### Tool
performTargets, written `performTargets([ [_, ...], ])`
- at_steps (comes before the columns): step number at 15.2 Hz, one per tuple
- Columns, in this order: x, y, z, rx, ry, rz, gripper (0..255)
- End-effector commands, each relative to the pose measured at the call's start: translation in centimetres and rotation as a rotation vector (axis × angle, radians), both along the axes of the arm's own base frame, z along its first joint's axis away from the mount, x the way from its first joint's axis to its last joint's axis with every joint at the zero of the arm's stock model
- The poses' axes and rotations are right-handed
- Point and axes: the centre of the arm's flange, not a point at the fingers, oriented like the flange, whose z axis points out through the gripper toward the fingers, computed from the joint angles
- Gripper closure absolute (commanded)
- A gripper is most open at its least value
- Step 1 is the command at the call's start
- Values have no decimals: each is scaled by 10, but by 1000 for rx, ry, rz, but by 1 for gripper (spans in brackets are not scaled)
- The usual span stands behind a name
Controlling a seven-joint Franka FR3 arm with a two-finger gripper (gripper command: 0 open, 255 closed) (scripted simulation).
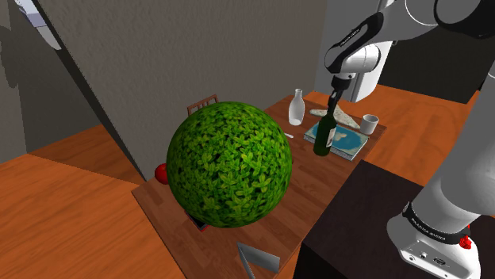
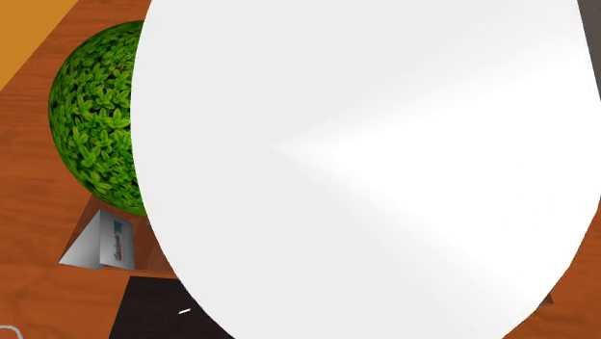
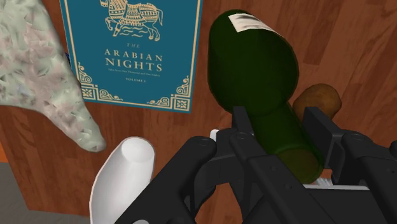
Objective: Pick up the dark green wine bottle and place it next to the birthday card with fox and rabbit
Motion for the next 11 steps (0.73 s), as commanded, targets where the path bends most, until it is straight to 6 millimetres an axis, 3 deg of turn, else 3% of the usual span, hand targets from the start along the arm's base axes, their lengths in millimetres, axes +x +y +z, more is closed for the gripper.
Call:
performTargets([
  [1,0,-1,12,0,0,0,255],
  [11,0,-1,65,0,0,0,255],
])
